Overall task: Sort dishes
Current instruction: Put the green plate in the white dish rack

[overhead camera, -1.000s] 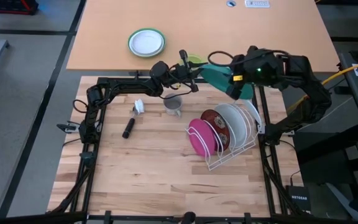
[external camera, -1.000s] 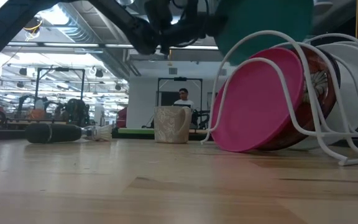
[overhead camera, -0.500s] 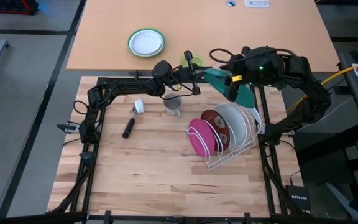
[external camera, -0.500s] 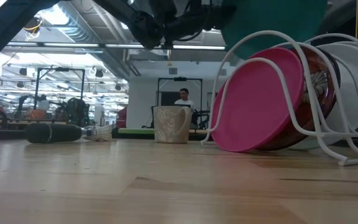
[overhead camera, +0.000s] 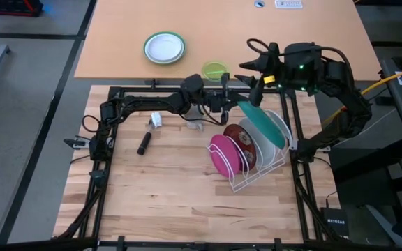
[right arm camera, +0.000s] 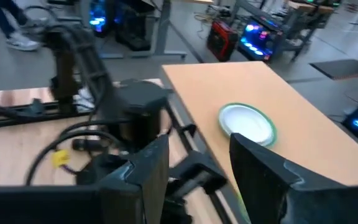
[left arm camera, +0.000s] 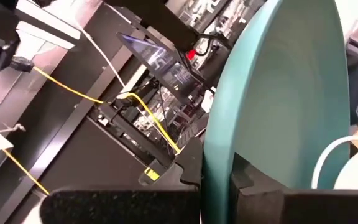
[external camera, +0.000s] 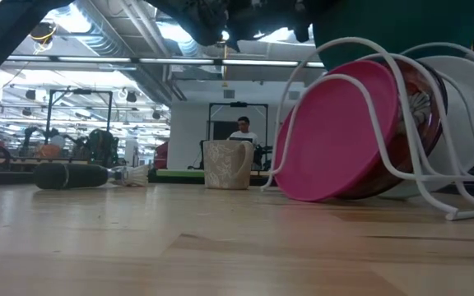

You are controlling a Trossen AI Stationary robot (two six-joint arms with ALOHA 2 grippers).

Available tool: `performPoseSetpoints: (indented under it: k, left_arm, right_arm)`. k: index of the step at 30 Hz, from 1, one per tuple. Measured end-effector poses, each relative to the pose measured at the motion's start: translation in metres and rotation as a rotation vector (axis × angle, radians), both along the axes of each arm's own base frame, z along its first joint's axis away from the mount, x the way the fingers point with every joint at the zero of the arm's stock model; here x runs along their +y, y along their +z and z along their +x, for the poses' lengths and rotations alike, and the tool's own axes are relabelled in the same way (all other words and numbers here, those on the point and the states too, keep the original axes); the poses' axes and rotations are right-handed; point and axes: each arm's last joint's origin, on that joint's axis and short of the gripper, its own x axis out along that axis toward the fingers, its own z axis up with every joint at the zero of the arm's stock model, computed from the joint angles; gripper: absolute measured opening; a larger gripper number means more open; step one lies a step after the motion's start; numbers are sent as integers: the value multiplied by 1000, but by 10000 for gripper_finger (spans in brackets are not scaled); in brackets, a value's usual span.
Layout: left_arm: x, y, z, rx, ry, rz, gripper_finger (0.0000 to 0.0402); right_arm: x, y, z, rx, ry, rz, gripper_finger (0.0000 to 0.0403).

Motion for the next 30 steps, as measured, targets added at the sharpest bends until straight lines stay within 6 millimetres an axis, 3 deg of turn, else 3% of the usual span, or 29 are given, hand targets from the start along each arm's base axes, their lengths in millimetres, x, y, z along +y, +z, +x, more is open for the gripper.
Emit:
performPoseSetpoints:
  k: [13, 30]
  left_arm:
    - [-6, -10, 4, 97, 5, 78, 6]
    - [-3, -38, 4, 356, -6, 130, 6]
  right_arm:
    - [0, -2, 3, 15, 9, 6, 172]
    - [-3, -21, 24, 147, 33, 5, 172]
